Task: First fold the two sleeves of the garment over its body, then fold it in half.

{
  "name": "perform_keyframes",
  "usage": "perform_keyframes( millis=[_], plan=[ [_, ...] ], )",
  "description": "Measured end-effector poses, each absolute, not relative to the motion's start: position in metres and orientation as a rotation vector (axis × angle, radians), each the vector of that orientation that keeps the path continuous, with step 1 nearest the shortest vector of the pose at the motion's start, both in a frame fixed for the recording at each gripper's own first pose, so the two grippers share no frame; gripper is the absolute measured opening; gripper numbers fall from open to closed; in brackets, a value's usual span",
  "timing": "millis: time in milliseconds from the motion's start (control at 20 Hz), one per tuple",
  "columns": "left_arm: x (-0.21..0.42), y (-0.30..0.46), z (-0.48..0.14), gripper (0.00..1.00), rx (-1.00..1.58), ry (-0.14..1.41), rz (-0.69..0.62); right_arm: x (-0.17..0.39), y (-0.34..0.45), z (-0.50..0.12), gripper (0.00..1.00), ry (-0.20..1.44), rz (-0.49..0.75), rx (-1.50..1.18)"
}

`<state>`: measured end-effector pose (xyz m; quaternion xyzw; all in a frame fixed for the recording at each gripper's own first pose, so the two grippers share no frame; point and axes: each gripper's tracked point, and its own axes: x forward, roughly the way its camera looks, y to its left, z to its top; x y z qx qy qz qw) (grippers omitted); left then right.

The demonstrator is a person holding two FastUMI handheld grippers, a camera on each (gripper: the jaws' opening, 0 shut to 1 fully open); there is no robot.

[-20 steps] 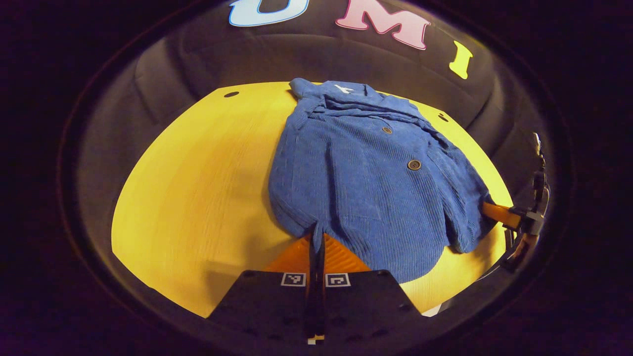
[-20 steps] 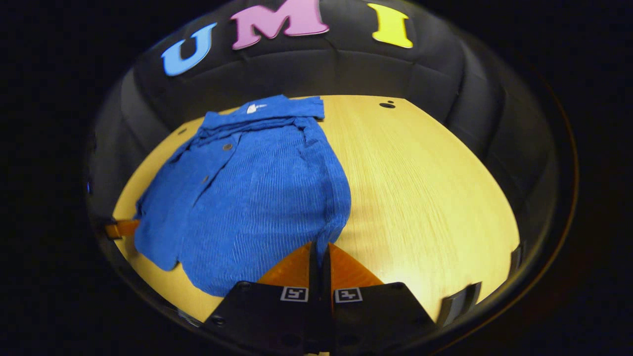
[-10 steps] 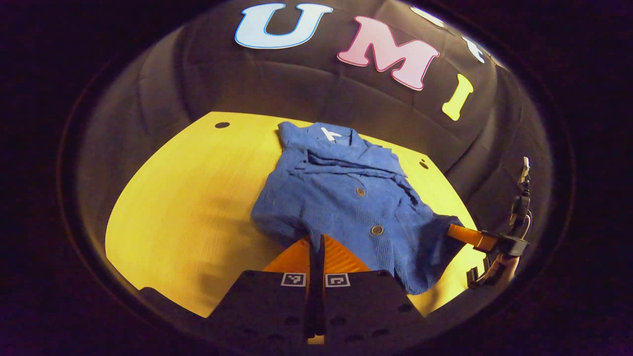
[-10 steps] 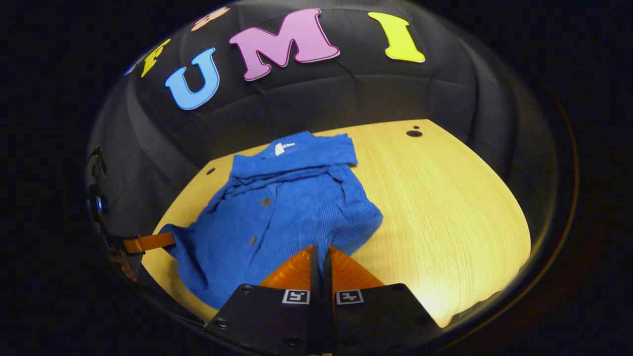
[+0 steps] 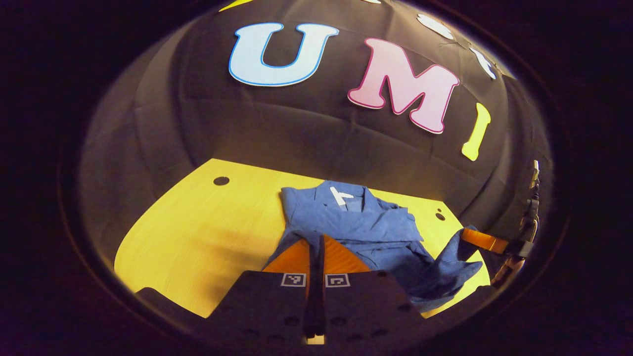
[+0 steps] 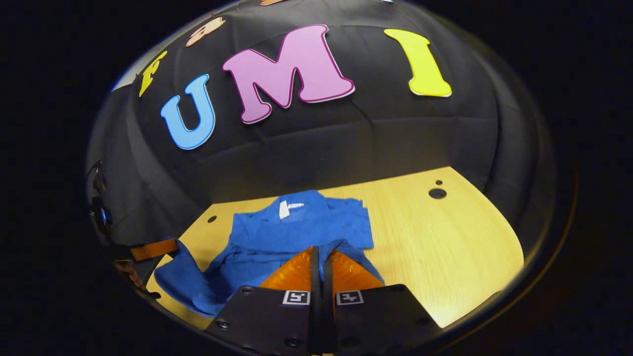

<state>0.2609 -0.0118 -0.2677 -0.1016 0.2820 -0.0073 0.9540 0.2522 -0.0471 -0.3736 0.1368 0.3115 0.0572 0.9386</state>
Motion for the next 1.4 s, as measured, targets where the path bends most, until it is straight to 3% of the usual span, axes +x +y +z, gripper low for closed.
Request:
perform_keyframes(
  millis=[450,700,800,900,950,1000,1100,1200,1400],
  plan=[
    [0.444,0.012,-0.243,0.00,-0.159,0.288,0.026,0.429,-0.059,-0.378,0.04,0.445,0.090,0.253],
    [0.510,0.031,-0.291,0.00,-0.156,0.292,0.087,0.495,-0.064,-0.426,0.04,0.452,0.047,0.185],
    [0.524,0.033,-0.313,0.06,-0.123,0.305,0.094,0.499,-0.068,-0.450,0.08,0.482,0.018,0.160],
    [0.524,0.030,-0.330,0.28,-0.105,0.342,0.100,0.496,-0.066,-0.468,0.21,0.518,0.019,0.144],
    [0.520,0.031,-0.335,0.57,-0.095,0.371,0.118,0.491,-0.065,-0.472,0.28,0.535,0.019,0.135],
    [0.511,0.032,-0.345,0.85,-0.091,0.414,0.138,0.485,-0.064,-0.475,0.50,0.545,0.017,0.127],
    [0.491,0.034,-0.342,0.86,-0.113,0.431,0.178,0.475,-0.064,-0.465,0.94,0.528,0.013,0.109],
    [0.468,0.031,-0.328,0.86,-0.121,0.391,0.180,0.460,-0.064,-0.439,0.99,0.466,0.011,0.111],
    [0.408,0.023,-0.288,0.86,-0.053,0.311,0.163,0.417,-0.064,-0.378,0.98,0.319,-0.002,0.097]
  ],
)
